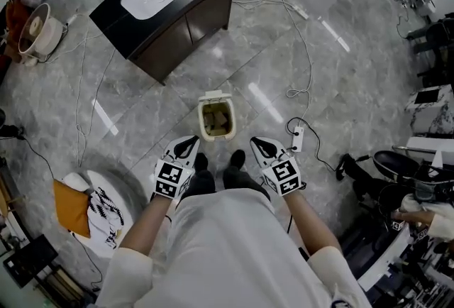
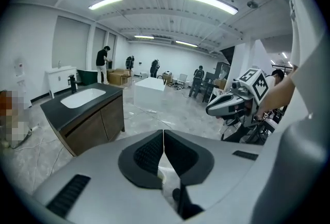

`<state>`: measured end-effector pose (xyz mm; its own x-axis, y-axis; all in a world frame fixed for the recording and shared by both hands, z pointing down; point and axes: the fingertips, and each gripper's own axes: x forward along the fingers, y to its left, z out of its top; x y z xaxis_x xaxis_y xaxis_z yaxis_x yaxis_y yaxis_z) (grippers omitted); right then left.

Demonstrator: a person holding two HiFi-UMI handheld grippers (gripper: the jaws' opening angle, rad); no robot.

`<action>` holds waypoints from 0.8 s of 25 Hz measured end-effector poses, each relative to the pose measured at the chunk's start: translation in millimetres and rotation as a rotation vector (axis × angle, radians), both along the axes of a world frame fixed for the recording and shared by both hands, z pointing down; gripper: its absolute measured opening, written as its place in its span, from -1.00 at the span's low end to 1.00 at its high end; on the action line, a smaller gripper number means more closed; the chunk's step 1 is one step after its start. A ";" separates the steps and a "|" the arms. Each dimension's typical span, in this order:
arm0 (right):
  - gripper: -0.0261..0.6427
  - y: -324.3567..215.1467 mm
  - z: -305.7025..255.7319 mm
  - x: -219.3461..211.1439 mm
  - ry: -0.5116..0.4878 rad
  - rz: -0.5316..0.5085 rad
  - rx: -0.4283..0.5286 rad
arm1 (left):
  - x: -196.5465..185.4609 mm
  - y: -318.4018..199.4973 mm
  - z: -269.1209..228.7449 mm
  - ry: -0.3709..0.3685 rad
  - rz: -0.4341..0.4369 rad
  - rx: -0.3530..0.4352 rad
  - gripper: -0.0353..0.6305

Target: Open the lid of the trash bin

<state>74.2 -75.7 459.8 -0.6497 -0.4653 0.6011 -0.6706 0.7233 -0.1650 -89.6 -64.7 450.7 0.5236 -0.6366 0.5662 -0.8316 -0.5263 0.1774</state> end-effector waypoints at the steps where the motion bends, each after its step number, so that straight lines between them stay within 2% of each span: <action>1: -0.83 -0.9 -4.8 1.4 -0.004 0.004 0.009 | -3.0 -0.7 -5.9 -0.001 -0.008 0.013 -0.84; 5: -0.83 -9.1 -29.0 9.6 -0.026 0.036 0.053 | -11.5 -3.6 -29.9 -0.005 -0.036 0.067 -0.84; 11: -0.83 -19.0 -64.2 24.3 -0.040 0.076 0.127 | -22.2 -3.6 -53.9 0.001 -0.082 0.108 -0.84; 20: -0.83 -23.4 -80.8 30.3 -0.056 0.062 0.176 | -43.4 -8.4 -66.4 -0.012 -0.160 0.146 -0.84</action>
